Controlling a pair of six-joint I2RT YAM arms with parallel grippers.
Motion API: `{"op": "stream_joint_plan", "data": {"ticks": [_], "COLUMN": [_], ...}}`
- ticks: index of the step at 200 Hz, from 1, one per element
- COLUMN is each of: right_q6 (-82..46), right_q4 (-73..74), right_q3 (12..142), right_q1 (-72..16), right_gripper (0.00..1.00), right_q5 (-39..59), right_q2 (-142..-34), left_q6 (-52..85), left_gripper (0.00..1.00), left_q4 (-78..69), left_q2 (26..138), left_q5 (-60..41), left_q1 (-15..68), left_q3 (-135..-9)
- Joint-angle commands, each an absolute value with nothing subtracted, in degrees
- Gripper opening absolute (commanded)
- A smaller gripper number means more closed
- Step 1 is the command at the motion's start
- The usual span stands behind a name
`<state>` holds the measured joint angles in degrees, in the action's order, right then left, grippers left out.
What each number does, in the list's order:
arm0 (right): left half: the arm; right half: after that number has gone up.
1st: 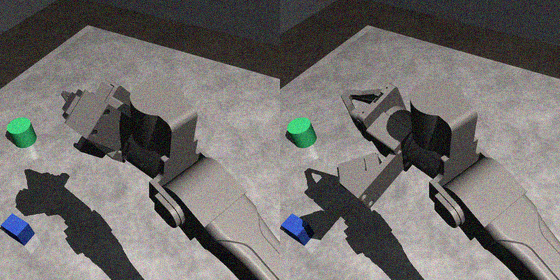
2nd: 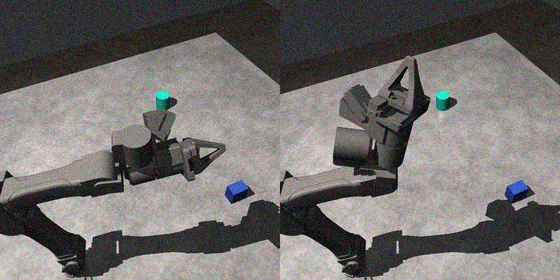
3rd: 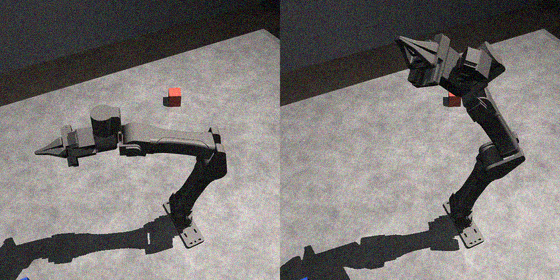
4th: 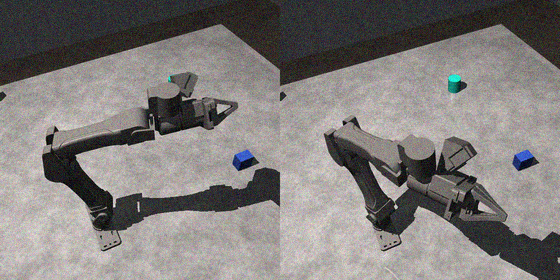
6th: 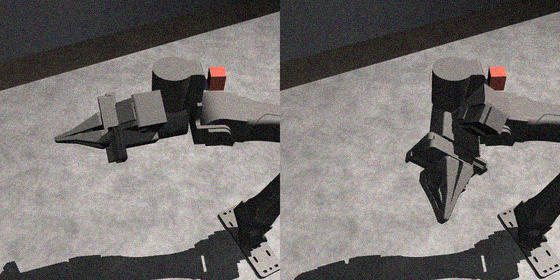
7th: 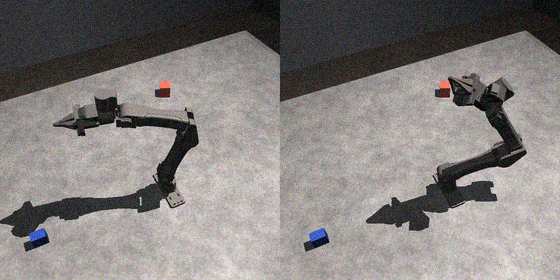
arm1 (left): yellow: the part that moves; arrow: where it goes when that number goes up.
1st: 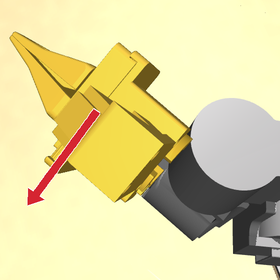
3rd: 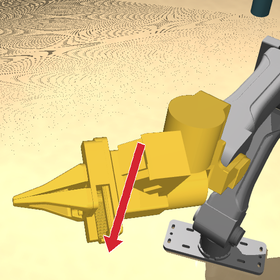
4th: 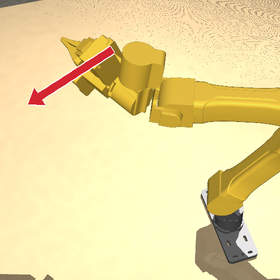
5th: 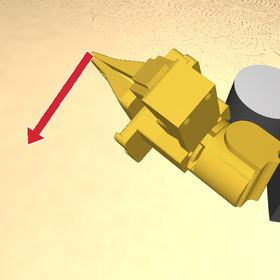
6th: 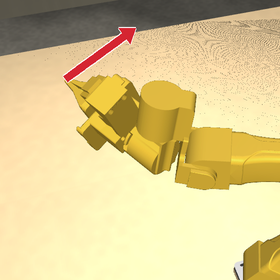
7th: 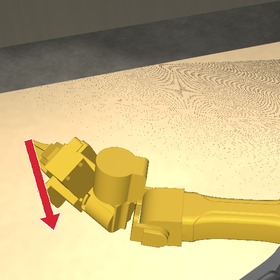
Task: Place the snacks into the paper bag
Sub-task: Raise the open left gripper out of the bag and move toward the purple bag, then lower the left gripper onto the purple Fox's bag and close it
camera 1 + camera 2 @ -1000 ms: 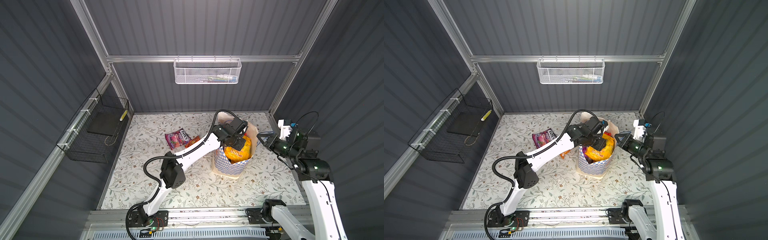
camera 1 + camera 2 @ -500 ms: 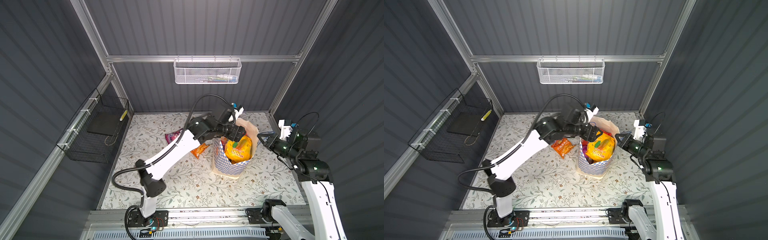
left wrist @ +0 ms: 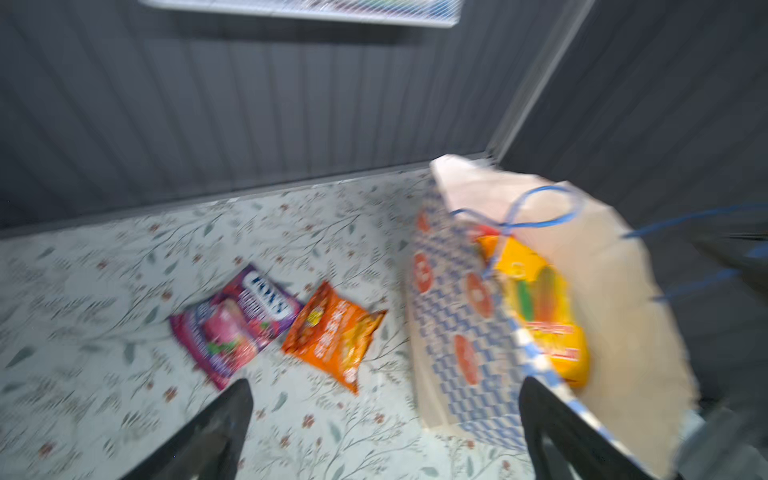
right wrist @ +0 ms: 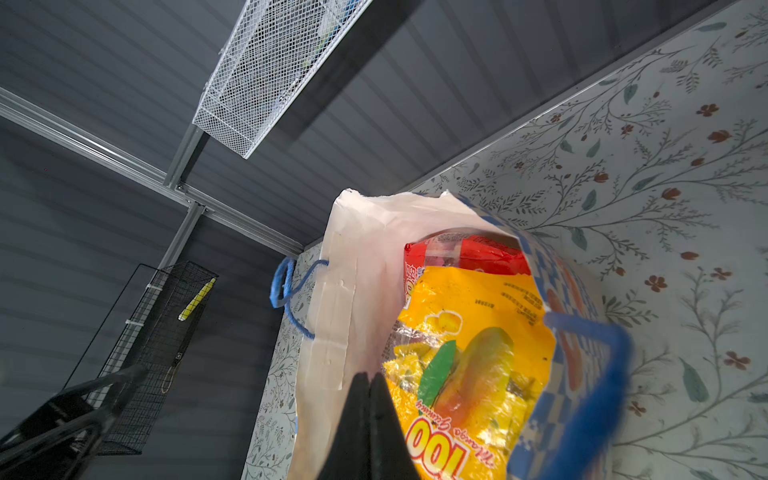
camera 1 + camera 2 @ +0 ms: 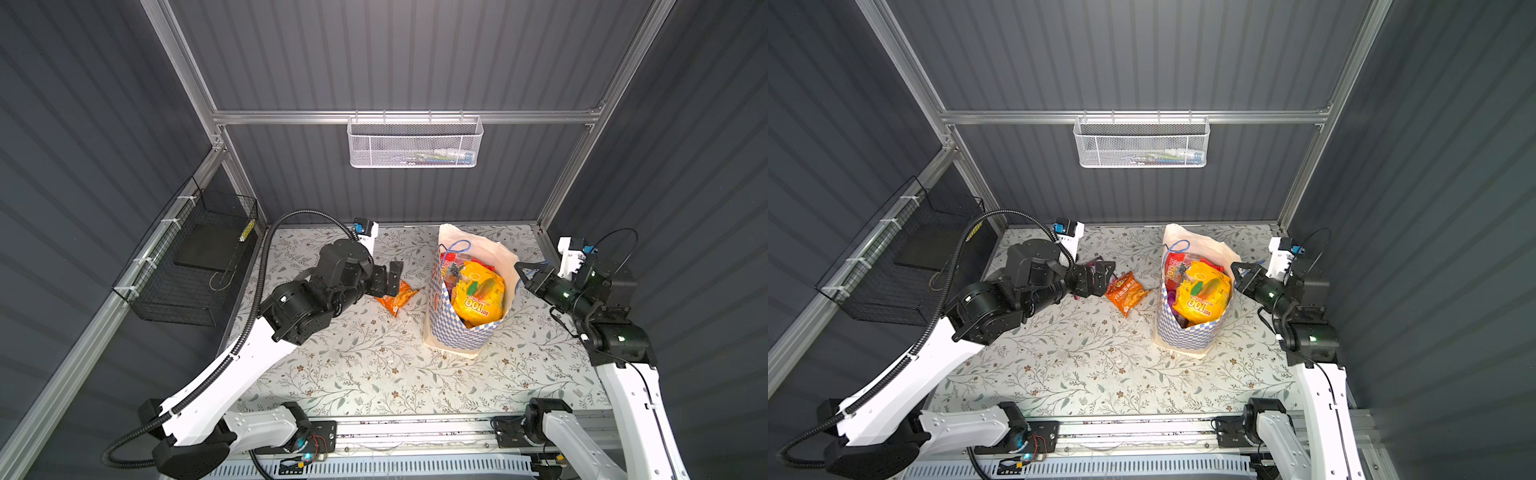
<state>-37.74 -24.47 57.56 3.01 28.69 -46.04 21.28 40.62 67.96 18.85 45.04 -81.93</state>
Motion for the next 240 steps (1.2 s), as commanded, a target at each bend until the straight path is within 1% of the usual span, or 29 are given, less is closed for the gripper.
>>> {"op": "stream_joint_plan", "data": {"ticks": [1,17,30,48,65,82,100,115,143,175,214,240], "right_q6": [-37.2,-36.3,-35.5,-34.6,-34.3,-34.2,-34.2,-34.4,-34.6,-34.2,-34.6,-34.9], "right_q4": [-19.5,-19.1,-18.9,-18.4,-18.6,-18.0,-17.4,-17.2,-16.9,-17.4,-17.1,-16.9], "right_q3": [56.5,55.9,54.9,53.3,52.1,51.1,50.6,50.4,50.1,50.2,49.9,49.8], "right_q1": [2.7,2.7,2.7,2.6,2.7,2.6,2.6,2.6,2.6,2.6,2.6,2.7], "right_gripper": [0.0,0.0,0.0,0.0,0.0,0.0,0.0,0.0,0.0,0.0,0.0,0.0], "right_q5": [27.4,26.6,25.7,25.6,25.5,26.1,25.7,26.4,26.6,25.6,26.1,26.7], "right_q2": [-45.8,-45.8,-45.3,-44.6,-44.4,-43.8,-43.8,-44.4,-44.4,-44.2,-44.5,-44.7], "left_q6": [26.2,27.9,29.3,29.8,30.3,29.8,29.6,29.1,27.8,27.2,28.7,28.4], "left_gripper": [1.0,1.0,1.0,1.0,1.0,1.0,1.0,1.0,1.0,1.0,1.0,0.95], "left_q4": [39.0,35.3,31.4,27.8,27.7,27.6,26.2,27.2,29.9,31.8,33.7,36.0], "left_q2": [69.2,74.0,79.3,87.2,95.7,102.8,109.1,113.1,117.5,122.3,125.8,128.1], "left_q5": [12.1,2.7,-2.7,-4.3,-4.3,-2.7,-4.5,-3.4,1.5,0.4,3.8,4.4], "left_q1": [36.6,28.2,23.0,19.3,17.1,16.0,15.0,14.9,14.6,14.3,14.4,14.4], "left_q3": [-75.2,-72.4,-71.1,-72.0,-75.2,-78.3,-80.5,-85.4,-89.3,-93.3,-94.2,-95.9]}}
